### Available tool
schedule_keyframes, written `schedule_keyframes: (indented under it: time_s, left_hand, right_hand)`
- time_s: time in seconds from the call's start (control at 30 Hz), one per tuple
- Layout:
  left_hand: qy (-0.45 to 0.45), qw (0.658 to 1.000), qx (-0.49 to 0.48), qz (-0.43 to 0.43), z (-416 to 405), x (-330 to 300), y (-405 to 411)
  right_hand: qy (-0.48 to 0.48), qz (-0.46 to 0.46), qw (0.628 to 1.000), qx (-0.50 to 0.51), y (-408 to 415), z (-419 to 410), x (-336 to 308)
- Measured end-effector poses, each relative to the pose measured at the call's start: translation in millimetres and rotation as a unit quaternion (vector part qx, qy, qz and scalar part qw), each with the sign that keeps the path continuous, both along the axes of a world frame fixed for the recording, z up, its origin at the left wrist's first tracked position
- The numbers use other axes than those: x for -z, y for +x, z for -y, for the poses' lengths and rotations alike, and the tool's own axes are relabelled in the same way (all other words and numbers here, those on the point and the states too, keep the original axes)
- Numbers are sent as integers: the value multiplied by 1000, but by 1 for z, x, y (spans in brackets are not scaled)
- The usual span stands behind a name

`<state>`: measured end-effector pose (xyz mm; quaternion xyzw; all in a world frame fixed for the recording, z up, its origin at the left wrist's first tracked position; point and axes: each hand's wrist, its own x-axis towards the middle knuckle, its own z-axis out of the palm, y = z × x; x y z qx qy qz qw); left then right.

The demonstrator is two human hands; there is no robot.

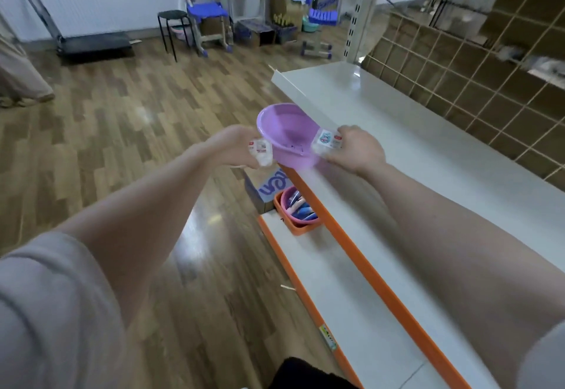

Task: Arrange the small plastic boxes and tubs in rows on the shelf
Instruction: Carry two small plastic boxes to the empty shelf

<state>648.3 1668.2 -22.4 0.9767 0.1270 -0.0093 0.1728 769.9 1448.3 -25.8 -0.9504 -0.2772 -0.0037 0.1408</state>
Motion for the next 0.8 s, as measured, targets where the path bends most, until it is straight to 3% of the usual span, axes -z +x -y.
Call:
schedule_keyframes:
  time_s: [0.27, 0.43, 0.8]
  left_hand:
    - [52, 997, 62, 14, -40, -13, 103]
    - [72, 993, 89, 36, -53, -32, 173]
    - [51, 986, 157, 37, -40, -44, 300]
  right_hand:
    - [6, 15, 998, 55, 85, -23, -1]
    - [34, -51, 993, 96, 145, -19, -8]
    - [0, -17, 983, 182, 210, -2, -27]
